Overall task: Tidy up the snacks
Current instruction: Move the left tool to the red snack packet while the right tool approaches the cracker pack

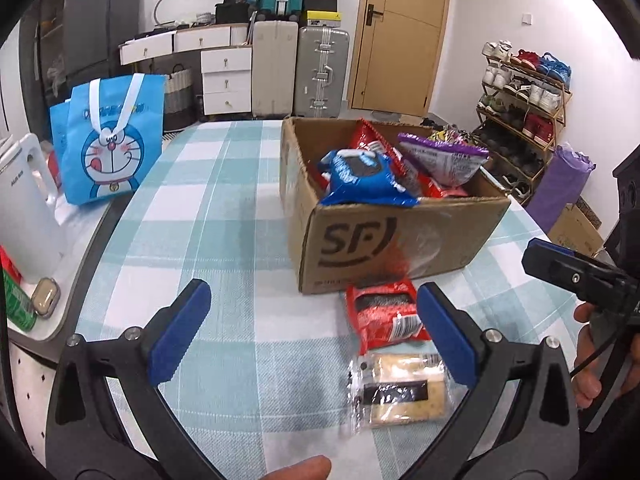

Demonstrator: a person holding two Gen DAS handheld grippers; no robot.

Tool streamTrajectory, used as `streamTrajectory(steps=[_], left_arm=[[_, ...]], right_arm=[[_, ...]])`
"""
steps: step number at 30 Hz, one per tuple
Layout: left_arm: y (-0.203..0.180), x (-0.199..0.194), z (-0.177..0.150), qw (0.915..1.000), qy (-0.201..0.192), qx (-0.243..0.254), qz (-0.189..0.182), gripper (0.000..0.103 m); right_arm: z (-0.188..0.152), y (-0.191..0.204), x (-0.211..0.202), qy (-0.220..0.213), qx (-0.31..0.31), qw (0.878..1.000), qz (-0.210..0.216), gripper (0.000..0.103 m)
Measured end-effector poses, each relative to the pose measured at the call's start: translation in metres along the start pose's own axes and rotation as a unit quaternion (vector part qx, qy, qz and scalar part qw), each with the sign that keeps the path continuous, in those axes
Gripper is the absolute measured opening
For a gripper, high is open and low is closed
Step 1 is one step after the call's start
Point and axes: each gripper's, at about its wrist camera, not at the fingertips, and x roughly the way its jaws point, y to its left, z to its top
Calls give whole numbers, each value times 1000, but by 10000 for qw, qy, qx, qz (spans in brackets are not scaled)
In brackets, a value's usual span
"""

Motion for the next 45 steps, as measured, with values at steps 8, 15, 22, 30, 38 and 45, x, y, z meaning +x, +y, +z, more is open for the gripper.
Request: streamTrajectory(steps=[8,15,22,30,38,45], left_arm=[[11,9,-2,9998,141,-95,73,102],[17,23,-3,9993,304,-143,146,102],[17,32,-5,9989,411,-104,181,102],[15,34,-5,9989,423,-40,181,102],[16,35,-5,9989,433,-65,170,102],[19,36,-6,9987,460,-79,180,102]], right_arm=[[-8,4,22,459,-38,9986,-244,102],[-21,20,42,919,-480,9929,-590,102],[-29,31,54,1251,-749,9874,-615,102],[-43,44,68,1459,-905,9831,-627,102],[-56,63,82,1600,-1128,9783,-685,102],[-64,77,89,1629,-1191,9770,-689,102]])
